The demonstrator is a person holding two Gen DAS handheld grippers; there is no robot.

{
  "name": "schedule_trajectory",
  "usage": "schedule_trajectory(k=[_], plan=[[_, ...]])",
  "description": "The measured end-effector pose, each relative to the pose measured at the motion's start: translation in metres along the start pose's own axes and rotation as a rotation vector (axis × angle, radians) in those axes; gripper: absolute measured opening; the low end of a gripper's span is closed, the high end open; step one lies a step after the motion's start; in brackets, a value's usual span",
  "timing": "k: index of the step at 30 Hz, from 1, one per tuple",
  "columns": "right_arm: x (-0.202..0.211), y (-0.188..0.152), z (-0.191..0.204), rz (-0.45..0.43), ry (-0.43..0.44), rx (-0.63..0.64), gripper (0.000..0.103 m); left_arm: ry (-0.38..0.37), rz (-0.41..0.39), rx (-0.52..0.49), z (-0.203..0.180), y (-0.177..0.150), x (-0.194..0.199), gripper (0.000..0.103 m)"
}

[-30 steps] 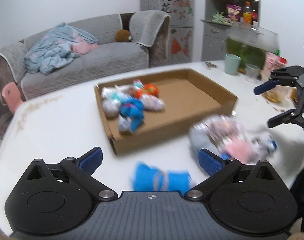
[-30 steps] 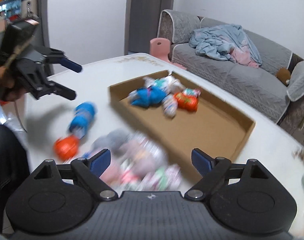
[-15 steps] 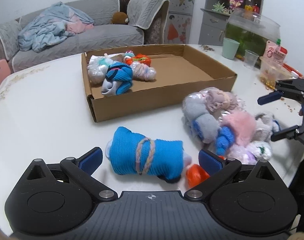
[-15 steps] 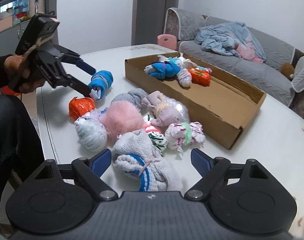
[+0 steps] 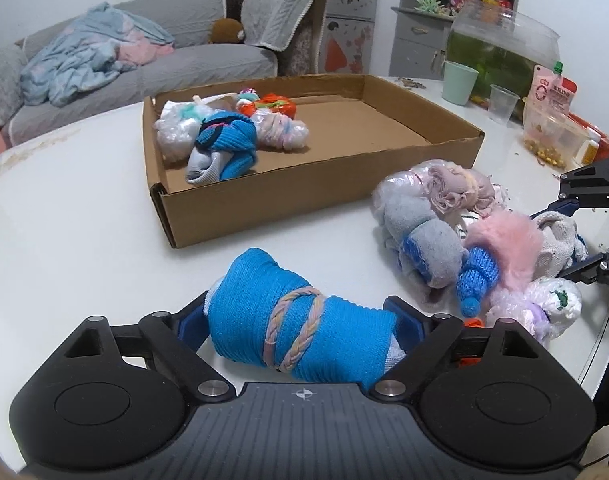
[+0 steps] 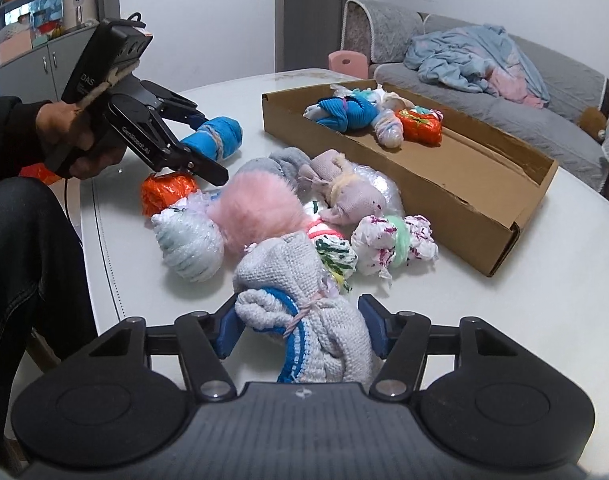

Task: Organize objects
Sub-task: 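Grasp the blue twine-wrapped sock roll with the left gripper while the right grasps the grey sock bundle, then carry both bundles over the cardboard box and lower them inside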

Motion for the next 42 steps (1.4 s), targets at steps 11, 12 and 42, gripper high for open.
schedule_trajectory(k=[11,12,42], plan=[[0.013,-0.006,-0.008,0.008,-0.012,-0.082,0.052,-0.016,-0.025,-0.001,0.001,-0.001,0.02,0.079],[0.016,-0.007,-0.009,0.004,-0.015,-0.089,0.052,-0.014,-0.031,0.002,0.002,0.0,0.023,0.079],[0.059,0.088,-0.108,-0.124,-0.147,-0.075,0.052,0.003,-0.164,-0.104,-0.013,0.118,0.091,0.079]])
Point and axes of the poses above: each gripper's, at about its wrist camera, not at the fingertips, and x roughly against the way its jaws point, z to its left, y to its top, the point moved 7 cm from there along -x, roughly the way its jaws point, and after that the axes turned 15 degrees about x, right-handed, at the moved point
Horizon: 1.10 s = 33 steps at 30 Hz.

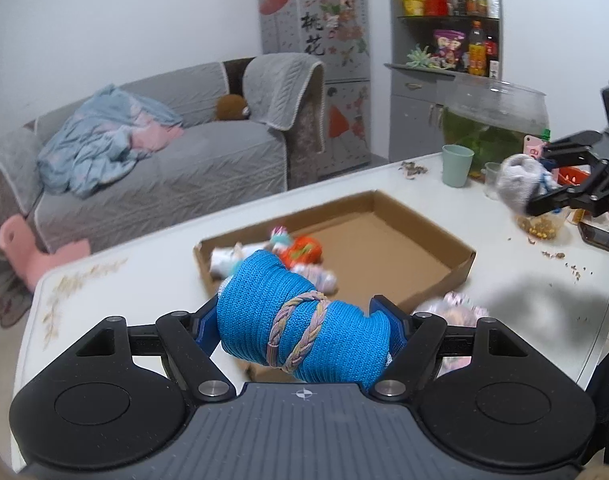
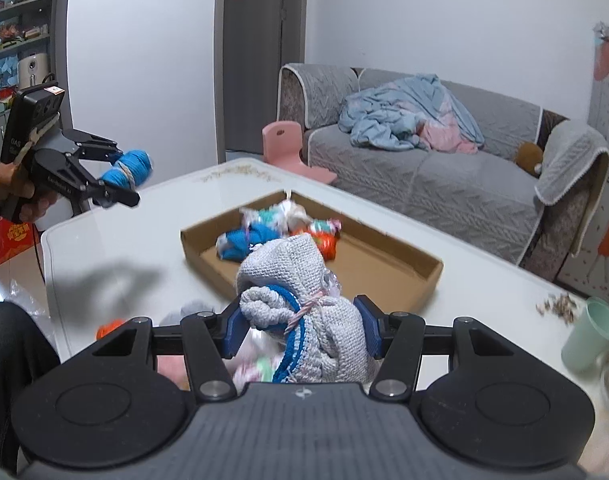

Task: Organize objects
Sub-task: 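Carry both bundles over the cardboard box and lower them inside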

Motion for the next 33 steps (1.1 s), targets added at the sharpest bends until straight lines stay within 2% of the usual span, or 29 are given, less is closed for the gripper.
schedule_trajectory(k=[5,11,21,25,28,33], plan=[[-0.024,0.025,-0.003,-0.006,0.031,0.037,0.052,-0.011,0.026,-0.015,-0.011,0.02,-0.028,0.079],[-0.057,0.045,-0.008,-0.005,0.074,0.039,0.052,-0.055,0.082,0.037,-0.021,0.029,-0.07,0.079],[-0.112,0.039,-0.012,0.082,0.106,0.041,0.052,-0.043,0.21,0.024,-0.022,0.0,-0.133,0.079],[-0.134,0.03,-0.007,0.122,0.133,0.028,0.052,-0.058,0.273,0.077,-0.013,-0.018,-0.152,0.079],[-0.151,0.025,-0.004,0.152,0.153,0.026,0.052,-0.016,0.302,0.087,-0.003,-0.028,-0.163,0.079],[-0.172,0.018,0.004,0.192,0.179,0.008,0.052,0.102,0.284,0.042,0.007,-0.028,-0.168,0.079]])
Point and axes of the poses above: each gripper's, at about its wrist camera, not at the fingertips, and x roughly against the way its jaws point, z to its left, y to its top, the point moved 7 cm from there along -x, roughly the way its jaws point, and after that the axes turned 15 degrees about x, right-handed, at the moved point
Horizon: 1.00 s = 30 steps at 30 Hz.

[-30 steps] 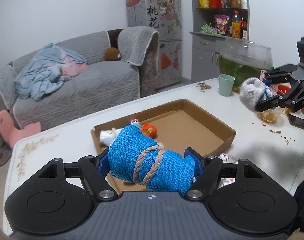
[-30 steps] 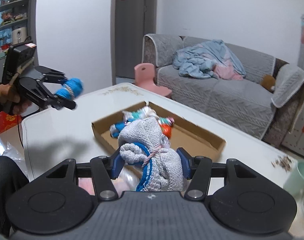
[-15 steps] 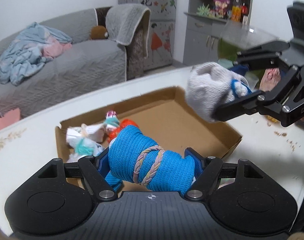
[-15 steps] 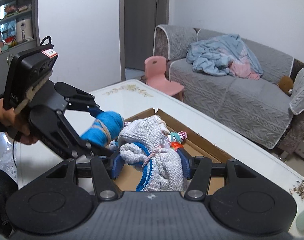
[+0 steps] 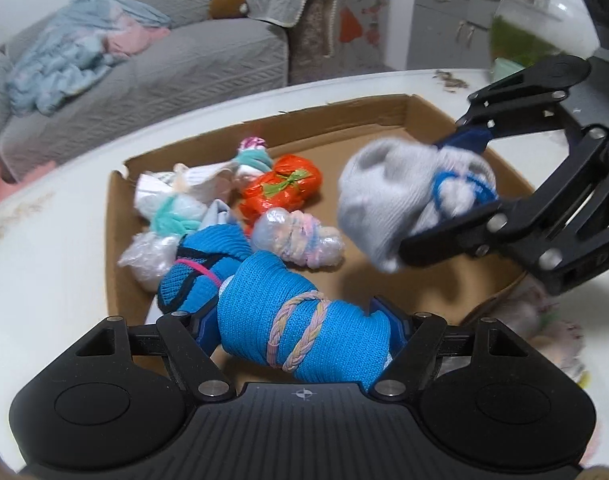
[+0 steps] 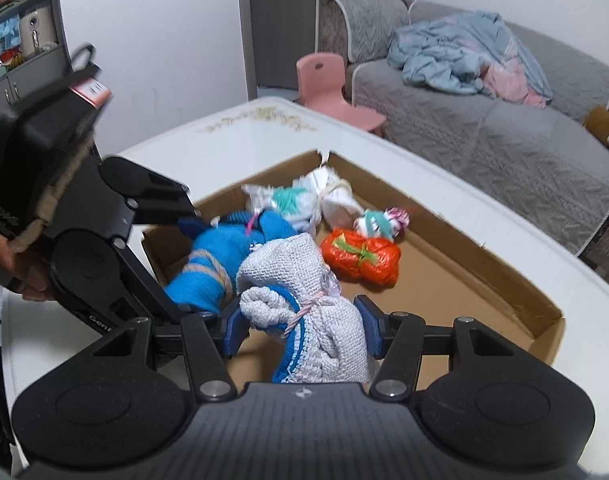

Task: Organize objects
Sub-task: 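Carry both bundles over the cardboard box and lower them inside, then open both grippers to release the bundles in the box and withdraw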

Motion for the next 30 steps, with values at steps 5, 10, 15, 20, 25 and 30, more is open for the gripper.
schedule_trajectory(k=[5,10,15,20,25,30], plan=[[-0.011,-0.006,0.008,0.02,0.024,-0.024,0.052,0.058,-0.028,-0.003,0.001,-0.001,0.0,0.079],[-0.008,-0.011,0.002,0.023,0.011,-0.069,0.052,0.054,-0.028,0.048,0.003,0.002,0.003,0.079],[-0.015,-0.012,-0.005,0.05,-0.019,-0.124,0.052,0.118,-0.042,0.078,0.003,0.003,0.001,0.08],[-0.02,-0.017,0.001,0.077,-0.03,-0.128,0.052,0.192,-0.036,0.057,0.001,-0.011,-0.011,0.081],[-0.015,-0.008,0.008,0.064,-0.034,-0.117,0.052,0.122,-0.03,0.214,0.012,-0.026,-0.008,0.083],[-0.035,0.007,0.017,0.087,-0.021,-0.111,0.052,0.125,-0.014,0.217,0.01,-0.034,0.001,0.084]])
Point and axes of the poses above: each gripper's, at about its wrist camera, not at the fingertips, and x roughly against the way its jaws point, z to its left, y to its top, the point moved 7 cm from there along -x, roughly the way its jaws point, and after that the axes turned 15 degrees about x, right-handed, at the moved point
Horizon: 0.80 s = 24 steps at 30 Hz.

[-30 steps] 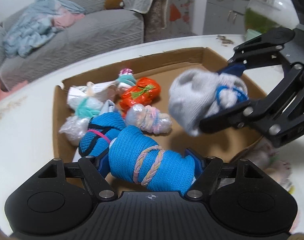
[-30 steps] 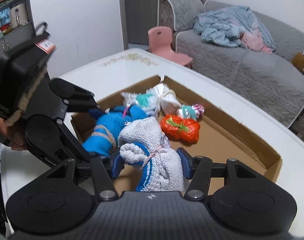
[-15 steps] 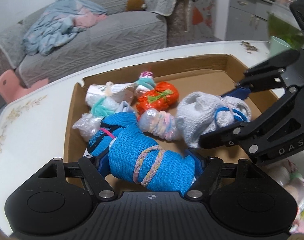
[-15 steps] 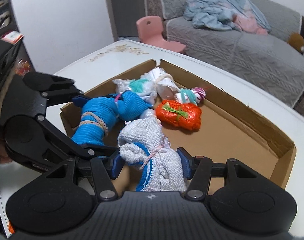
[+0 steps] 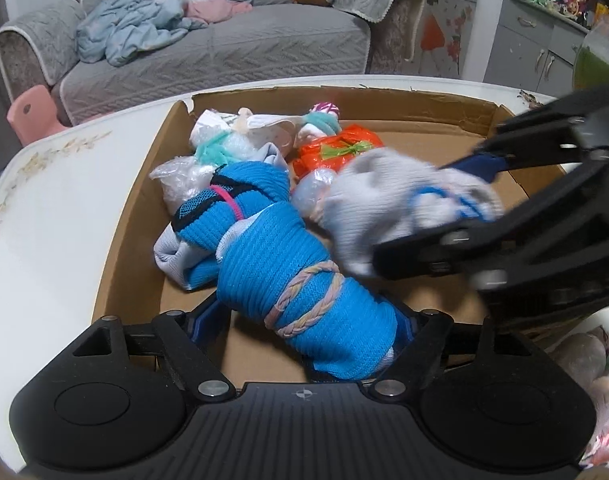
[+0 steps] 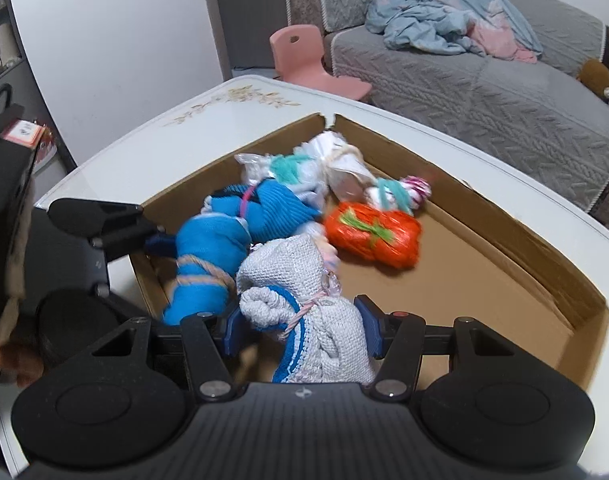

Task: Organize objects
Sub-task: 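Open both grippers to release the bundles in the box and withdraw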

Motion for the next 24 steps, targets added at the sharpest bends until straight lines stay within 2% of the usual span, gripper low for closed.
schedule_trajectory(k=[5,11,16,21,23,24], plan=[[-0.02,0.006,0.006,0.038,-0.012,-0.011,0.054,0.027,-0.003,0.026,0.003,-0.003,0.004,0.088],[-0.019,0.003,0.007,0.055,-0.03,0.006,0.058,0.059,-0.041,-0.003,-0.001,0.004,0.013,0.095],[-0.018,0.002,0.004,0.062,-0.06,0.004,0.073,0.047,-0.072,-0.04,-0.006,0.008,0.029,0.102],[-0.006,0.003,0.004,0.046,-0.062,-0.003,0.078,0.03,-0.098,-0.051,-0.004,0.007,0.049,0.102],[0.001,0.004,0.004,0.035,-0.064,-0.005,0.091,0.022,-0.106,-0.048,-0.002,0.006,0.057,0.102],[0.003,0.004,0.005,0.029,-0.059,-0.007,0.092,0.02,-0.112,-0.051,-0.001,0.005,0.06,0.103]])
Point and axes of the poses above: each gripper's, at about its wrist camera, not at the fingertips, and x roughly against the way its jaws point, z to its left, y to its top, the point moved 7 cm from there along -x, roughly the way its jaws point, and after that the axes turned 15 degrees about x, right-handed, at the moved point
